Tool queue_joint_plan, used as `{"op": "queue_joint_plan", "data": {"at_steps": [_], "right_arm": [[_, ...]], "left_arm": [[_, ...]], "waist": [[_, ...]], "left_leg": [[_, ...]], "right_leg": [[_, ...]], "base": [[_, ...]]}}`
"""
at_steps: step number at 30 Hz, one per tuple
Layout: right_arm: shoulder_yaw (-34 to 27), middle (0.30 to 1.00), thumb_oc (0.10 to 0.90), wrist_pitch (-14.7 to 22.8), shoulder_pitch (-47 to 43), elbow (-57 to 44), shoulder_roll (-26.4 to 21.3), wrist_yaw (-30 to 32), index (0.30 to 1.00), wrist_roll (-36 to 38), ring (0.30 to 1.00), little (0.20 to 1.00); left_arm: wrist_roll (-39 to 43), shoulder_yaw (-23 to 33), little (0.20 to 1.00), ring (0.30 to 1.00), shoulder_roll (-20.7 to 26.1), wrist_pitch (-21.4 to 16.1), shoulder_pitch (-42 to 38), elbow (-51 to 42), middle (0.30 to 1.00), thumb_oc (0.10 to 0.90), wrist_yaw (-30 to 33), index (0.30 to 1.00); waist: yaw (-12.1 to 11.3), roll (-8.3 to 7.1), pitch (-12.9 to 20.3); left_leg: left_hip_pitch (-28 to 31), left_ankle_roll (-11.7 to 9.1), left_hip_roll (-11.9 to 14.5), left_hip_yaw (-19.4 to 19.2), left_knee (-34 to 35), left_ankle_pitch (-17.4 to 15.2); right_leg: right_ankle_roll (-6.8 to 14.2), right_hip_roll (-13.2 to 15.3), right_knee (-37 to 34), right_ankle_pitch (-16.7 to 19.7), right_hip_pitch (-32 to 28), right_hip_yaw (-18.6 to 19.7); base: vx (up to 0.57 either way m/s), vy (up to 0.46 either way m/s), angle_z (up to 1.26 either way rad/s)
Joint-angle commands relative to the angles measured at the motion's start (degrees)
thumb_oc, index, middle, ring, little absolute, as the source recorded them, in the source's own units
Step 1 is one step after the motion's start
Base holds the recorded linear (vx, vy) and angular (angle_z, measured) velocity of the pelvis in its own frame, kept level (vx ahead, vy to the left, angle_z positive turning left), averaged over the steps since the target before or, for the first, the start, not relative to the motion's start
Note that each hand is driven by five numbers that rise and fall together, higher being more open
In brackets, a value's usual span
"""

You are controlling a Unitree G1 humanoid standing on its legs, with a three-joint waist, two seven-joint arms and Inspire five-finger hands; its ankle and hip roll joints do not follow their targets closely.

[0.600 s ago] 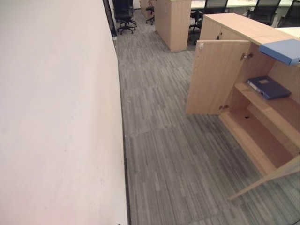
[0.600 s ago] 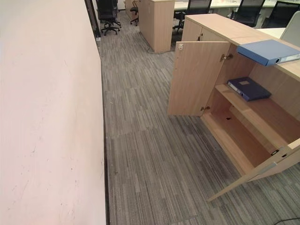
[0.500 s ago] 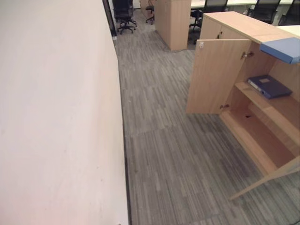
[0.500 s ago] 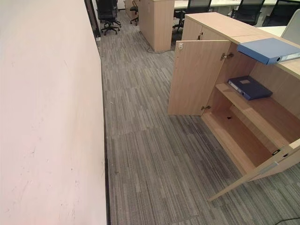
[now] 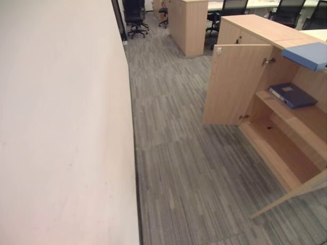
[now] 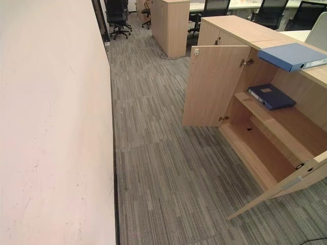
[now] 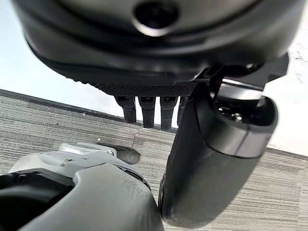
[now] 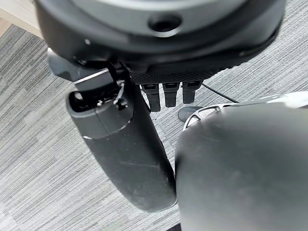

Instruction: Put the empty folder in the office cabinet

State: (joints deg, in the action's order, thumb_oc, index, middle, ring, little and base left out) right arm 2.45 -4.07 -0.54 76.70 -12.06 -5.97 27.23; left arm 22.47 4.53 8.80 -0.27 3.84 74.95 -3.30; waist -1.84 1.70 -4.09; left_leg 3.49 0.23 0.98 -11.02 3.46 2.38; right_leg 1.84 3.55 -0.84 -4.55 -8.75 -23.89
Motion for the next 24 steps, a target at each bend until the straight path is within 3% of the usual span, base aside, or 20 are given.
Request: {"op": "queue_joint_plan", "data": {"at_steps": [1,24], "right_arm": [[0.0,0.900,0.800,0.1,-2.8,1.5,-0.4,-1.6,0.900,0.3,0.900,0.900],[-1.0,0.900,0.800,0.1,-2.4,2.4,0.4,-1.6,0.900,3.7,0.900,0.900]], "left_arm": [[3.0,0.6,0.900,0.900,2.5,0.8,1.8,5.0,0.900,0.800,-2.0,0.900],[4.3,0.4,0.900,0.900,2.4,0.4,1.2,4.9,0.900,0.800,-1.5,0.900]], "waist": [[-1.9,-0.81,0.6],[-1.7,-1.10,0.3]], "left_leg": [[1.6,-3.8,0.8,-1.9,1.5,-3.6],[2.4,-4.2,1.4,-1.4,1.5,-3.6]], "right_leg": [[5.5,3.7,-4.2,7.7,2.8,-2.0],[4.8,2.9,-4.2,6.7,1.6,-2.1]], "base": [[0.00,0.000,0.00],[0.00,-0.005,0.00]]}}
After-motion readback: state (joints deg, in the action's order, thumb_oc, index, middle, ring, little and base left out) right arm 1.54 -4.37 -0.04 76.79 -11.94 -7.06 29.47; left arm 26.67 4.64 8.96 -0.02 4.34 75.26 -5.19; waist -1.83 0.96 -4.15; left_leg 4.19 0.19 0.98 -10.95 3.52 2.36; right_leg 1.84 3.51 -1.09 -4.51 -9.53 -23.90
